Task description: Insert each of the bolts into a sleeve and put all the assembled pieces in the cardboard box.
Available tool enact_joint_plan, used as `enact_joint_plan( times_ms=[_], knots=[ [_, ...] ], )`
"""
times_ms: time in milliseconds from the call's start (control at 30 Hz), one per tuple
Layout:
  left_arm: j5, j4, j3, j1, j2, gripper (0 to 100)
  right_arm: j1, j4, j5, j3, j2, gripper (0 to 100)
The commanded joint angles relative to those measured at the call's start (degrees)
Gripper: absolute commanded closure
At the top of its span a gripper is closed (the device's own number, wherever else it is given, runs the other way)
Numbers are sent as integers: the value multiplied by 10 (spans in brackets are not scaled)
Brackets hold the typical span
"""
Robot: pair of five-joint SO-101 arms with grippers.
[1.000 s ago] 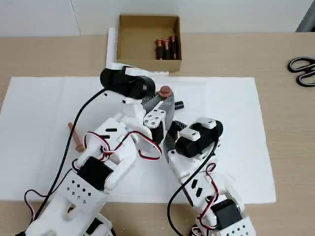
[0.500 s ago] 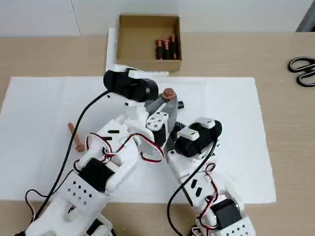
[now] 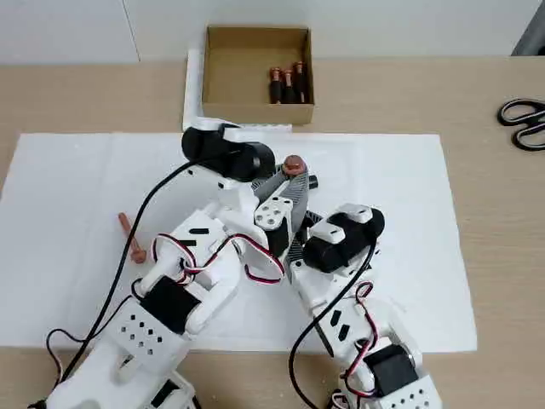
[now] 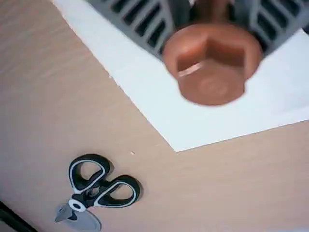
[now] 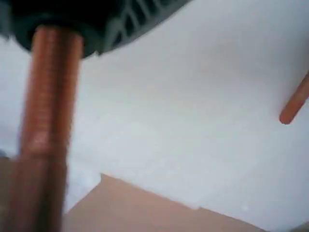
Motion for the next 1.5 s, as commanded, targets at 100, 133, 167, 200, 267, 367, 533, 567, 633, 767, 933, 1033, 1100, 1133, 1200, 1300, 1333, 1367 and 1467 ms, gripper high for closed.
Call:
enact_joint_plan(
  times_ms=[100, 133, 167, 200, 267, 367, 533, 567, 633, 767, 933, 1033, 1100, 1133, 1200, 1300, 1333, 1367, 1467],
  knots=[
    [0, -19, 4, 1, -7, 995, -11, -12, -5, -7, -9, 995],
    [-1, -19, 7, 1, -7, 995, -11, -13, -5, -7, -9, 995],
    [-1, -19, 14, 2, -7, 995, -11, -13, -5, -7, -9, 995],
    [-1, -18, 17, 2, -7, 995, -11, -13, -5, -7, -9, 995],
    [-1, -17, 20, 2, -7, 995, -10, -13, -5, -7, -9, 995],
    [-1, 0, 18, 2, -7, 995, -10, -13, -5, -7, -9, 995],
    [-1, 45, 20, 4, -8, 995, -10, -13, -5, -7, -9, 995],
    [-1, 53, 20, 4, -8, 995, -10, -13, -5, -7, -9, 995],
    [-1, 69, 21, 5, -8, 995, -10, -12, -5, -7, -9, 995],
    [-2, 106, 21, 20, -8, 995, -10, -12, -5, -7, -9, 995],
    [-2, 112, 29, 28, -8, 995, -10, -11, -5, -7, -9, 995],
    [-2, 112, 51, 29, -8, 995, -10, -10, -5, -7, -9, 995],
    [-2, 112, 60, 29, -11, 995, -10, -10, -5, -7, -9, 995],
    [-2, 112, 61, 29, -11, 995, -10, -10, -5, -7, -9, 995],
    [-2, 111, 58, 29, -12, 994, -10, -10, -5, -7, -9, 995],
    [-1, 113, 44, 27, -12, 942, -10, -10, -5, -7, -9, 995],
    [1, 113, 42, 26, -12, 909, -10, -10, -5, -7, -9, 995],
    [1, 114, 41, 26, -12, 874, -10, -10, -5, -7, -9, 995],
    [1, 114, 40, 26, -13, 825, -9, -9, -4, -7, -9, 995]
  ],
)
